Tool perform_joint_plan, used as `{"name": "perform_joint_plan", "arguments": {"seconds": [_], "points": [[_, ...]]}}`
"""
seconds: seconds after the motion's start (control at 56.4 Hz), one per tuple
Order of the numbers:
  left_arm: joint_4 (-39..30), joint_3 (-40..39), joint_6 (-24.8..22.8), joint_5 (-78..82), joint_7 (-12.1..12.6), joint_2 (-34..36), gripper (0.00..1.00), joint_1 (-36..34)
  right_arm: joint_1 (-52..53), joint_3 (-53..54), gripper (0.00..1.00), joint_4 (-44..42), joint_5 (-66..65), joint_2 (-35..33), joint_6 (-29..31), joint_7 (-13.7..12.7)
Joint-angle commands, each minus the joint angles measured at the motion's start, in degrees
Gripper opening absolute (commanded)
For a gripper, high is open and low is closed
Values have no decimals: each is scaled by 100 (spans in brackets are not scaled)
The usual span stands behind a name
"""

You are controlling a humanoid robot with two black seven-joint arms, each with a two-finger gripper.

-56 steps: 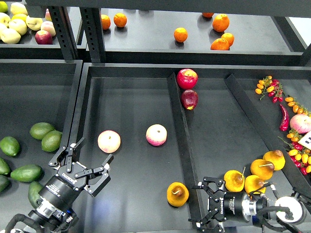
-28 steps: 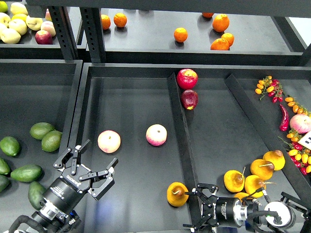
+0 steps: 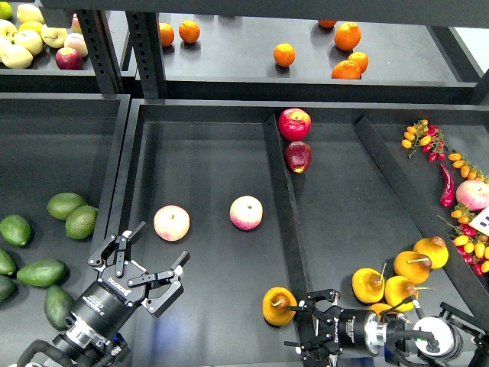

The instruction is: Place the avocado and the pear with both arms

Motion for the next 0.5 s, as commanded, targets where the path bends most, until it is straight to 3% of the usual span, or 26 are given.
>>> {"name": "perform_joint_plan", "arguments": {"seconds": [0.0,0.213,0.478], "points": [[-1,18,0,42,0,0,99,0,-90,124,29,3,-11,71,-26,0],[-1,36,0,51,0,0,99,0,-99,273,17,20,-2,71,-26,0],[-1,44,0,68,0,0,99,9,-125,282,10,47,24,71,-17,0]]}}
